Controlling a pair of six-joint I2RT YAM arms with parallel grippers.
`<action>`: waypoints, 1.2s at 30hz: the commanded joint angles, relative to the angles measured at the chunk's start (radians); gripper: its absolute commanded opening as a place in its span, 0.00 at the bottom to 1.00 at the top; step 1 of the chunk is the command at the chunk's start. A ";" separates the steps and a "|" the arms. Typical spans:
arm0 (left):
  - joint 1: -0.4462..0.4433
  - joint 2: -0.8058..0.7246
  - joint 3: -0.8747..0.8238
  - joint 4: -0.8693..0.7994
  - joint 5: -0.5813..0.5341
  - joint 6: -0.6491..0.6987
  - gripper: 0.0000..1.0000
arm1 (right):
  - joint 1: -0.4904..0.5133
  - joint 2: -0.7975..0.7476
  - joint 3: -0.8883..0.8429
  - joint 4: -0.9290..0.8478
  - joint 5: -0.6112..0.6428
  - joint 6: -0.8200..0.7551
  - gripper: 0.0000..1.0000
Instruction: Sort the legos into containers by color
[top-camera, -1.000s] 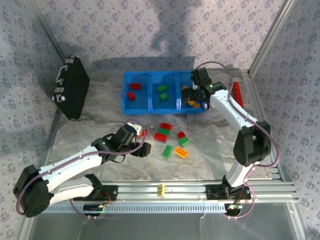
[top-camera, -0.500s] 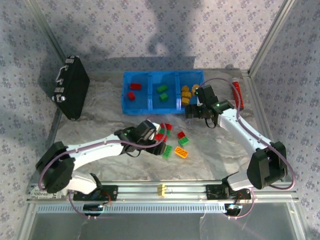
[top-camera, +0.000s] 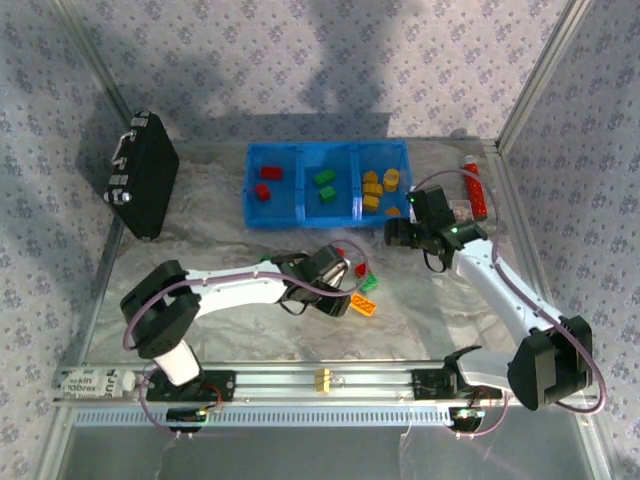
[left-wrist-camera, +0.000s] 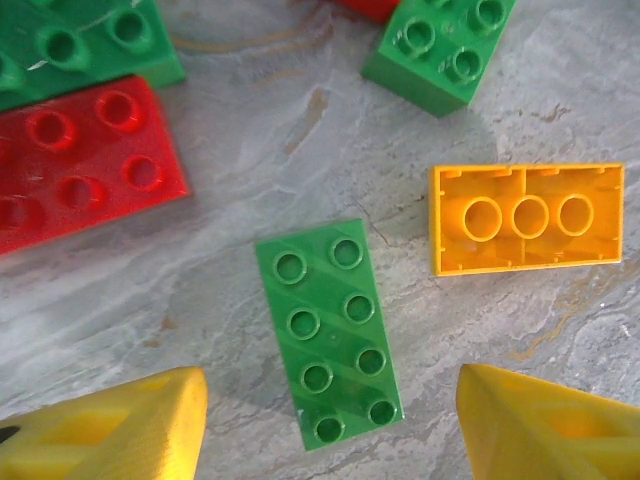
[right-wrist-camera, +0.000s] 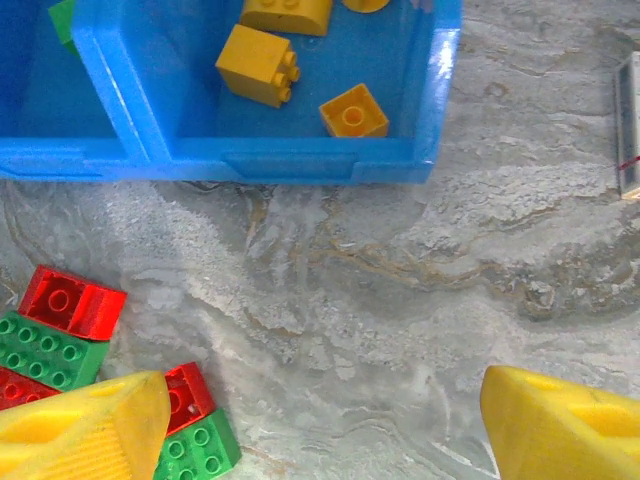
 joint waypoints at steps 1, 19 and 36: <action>-0.024 0.049 0.057 -0.082 -0.005 0.005 0.67 | -0.017 -0.032 -0.026 0.004 -0.013 0.019 0.82; -0.039 0.151 0.118 -0.183 -0.080 0.008 0.36 | -0.047 -0.085 -0.068 0.013 -0.028 0.024 0.80; 0.259 0.025 0.392 -0.239 -0.051 0.211 0.30 | -0.040 -0.104 -0.087 0.028 -0.064 0.036 0.78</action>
